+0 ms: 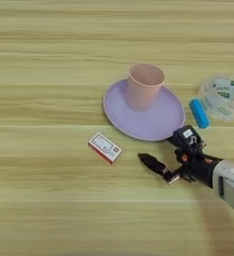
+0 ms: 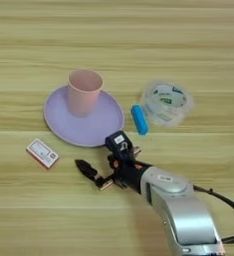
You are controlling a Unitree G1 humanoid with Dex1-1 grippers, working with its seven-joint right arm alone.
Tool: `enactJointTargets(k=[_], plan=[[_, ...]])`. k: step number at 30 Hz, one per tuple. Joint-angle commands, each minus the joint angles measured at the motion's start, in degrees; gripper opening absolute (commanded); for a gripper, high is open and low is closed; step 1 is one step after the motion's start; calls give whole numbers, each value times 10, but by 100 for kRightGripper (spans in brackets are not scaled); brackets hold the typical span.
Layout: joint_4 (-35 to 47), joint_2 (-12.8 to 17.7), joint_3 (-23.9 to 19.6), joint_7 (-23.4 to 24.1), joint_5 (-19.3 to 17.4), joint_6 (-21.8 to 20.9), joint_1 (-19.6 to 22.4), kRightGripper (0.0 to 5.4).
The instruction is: Move the objects on the table
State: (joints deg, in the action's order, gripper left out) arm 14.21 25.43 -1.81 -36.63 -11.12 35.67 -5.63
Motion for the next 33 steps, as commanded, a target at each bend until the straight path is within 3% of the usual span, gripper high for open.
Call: enactJointTargets(k=[1,9,18,33], plan=[[0,2,2,11,-2,-6,33,537],[30,23,16,-8,4,-23,3,537],[82,41,5,-38,-17,-30,-33,537],[90,29,82,-64,-11,-40,1,537]])
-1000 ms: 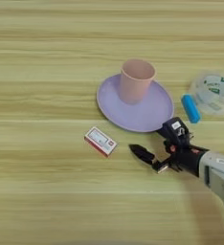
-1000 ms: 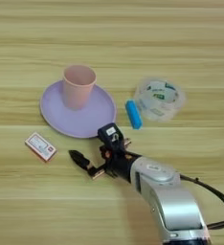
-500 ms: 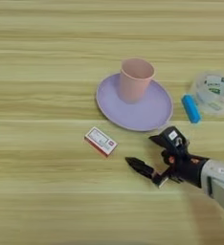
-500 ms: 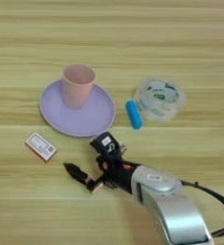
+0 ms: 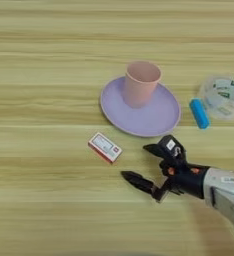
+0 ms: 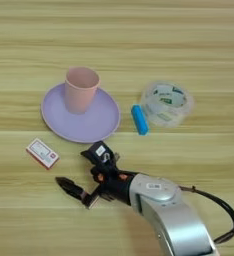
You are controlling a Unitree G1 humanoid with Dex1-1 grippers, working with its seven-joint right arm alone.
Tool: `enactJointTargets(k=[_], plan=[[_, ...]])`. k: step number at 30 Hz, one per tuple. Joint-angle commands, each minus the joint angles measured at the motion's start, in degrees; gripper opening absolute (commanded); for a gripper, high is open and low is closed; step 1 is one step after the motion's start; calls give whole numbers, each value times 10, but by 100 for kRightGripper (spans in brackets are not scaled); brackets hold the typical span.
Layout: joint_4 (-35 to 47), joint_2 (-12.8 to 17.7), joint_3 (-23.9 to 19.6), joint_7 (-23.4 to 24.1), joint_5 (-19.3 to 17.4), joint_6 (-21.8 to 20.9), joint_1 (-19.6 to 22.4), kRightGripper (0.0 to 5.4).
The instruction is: Move the objects on the table
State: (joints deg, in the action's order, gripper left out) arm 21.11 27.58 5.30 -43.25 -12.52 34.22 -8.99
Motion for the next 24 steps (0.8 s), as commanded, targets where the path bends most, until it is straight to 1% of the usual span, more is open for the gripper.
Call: enactJointTargets(k=[1,6,9,12,15,19,24], plan=[[20,7,16,2,3,-25,37,537],[0,-10,36,11,8,-20,58,537],[-17,-32,40,29,7,-8,76,537],[-26,-54,42,55,13,-5,87,537],[-37,-68,48,74,22,-4,94,537],[-48,-77,69,83,36,-9,95,537],[-50,-77,82,82,38,-12,94,537]])
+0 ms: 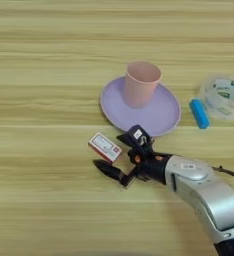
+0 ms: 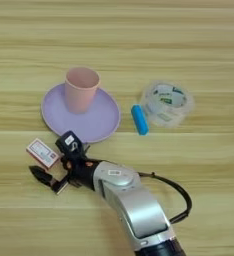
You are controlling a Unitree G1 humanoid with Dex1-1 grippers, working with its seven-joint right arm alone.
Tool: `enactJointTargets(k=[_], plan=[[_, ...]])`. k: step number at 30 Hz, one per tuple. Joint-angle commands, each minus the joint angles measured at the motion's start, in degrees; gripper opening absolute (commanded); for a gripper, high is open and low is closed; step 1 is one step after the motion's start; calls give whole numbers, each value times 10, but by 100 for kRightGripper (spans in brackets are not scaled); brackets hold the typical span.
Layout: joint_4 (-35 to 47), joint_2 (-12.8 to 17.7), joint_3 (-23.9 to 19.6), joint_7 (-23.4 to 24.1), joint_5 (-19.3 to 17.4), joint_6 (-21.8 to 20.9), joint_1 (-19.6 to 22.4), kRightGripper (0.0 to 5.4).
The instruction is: Move the objects on the table
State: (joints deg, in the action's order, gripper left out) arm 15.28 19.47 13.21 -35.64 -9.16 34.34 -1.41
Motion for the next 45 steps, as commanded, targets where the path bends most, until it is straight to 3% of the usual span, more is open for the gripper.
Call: enactJointTargets(k=[1,10,31,38,41,45], plan=[[8,4,4,6,5,-13,18,537],[6,6,9,2,3,-13,18,528],[-6,1,10,4,1,-20,25,258],[-3,1,5,5,-2,-21,23,211],[14,7,-11,7,-8,-21,22,211],[55,20,-68,13,-32,-14,22,211]])
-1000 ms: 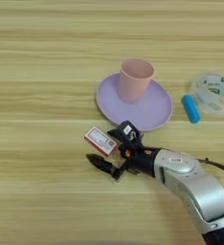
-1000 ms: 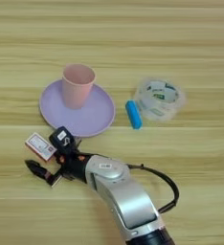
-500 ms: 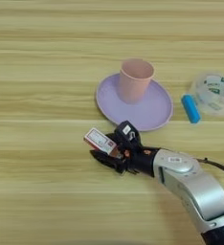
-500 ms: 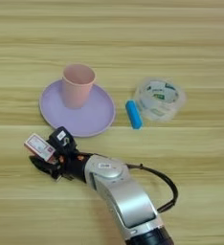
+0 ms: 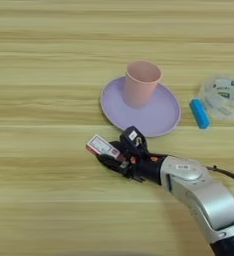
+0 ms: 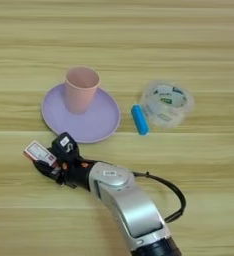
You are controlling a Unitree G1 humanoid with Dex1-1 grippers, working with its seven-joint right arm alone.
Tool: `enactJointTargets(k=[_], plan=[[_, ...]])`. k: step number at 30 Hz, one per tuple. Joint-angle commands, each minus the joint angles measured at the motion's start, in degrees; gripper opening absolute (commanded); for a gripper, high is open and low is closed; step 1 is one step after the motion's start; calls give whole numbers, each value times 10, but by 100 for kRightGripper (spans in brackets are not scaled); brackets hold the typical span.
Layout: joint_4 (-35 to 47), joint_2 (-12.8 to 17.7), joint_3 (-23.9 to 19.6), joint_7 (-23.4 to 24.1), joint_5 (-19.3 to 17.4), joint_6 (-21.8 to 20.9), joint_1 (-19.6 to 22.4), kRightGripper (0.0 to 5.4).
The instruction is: Move the objects on the table
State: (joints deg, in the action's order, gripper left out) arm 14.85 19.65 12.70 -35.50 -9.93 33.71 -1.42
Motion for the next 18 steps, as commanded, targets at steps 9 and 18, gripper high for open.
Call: enactJointTargets(k=[9,18], plan=[[94,42,-183,33,-55,11,30,211],[15,48,-228,76,-42,19,71,211]])
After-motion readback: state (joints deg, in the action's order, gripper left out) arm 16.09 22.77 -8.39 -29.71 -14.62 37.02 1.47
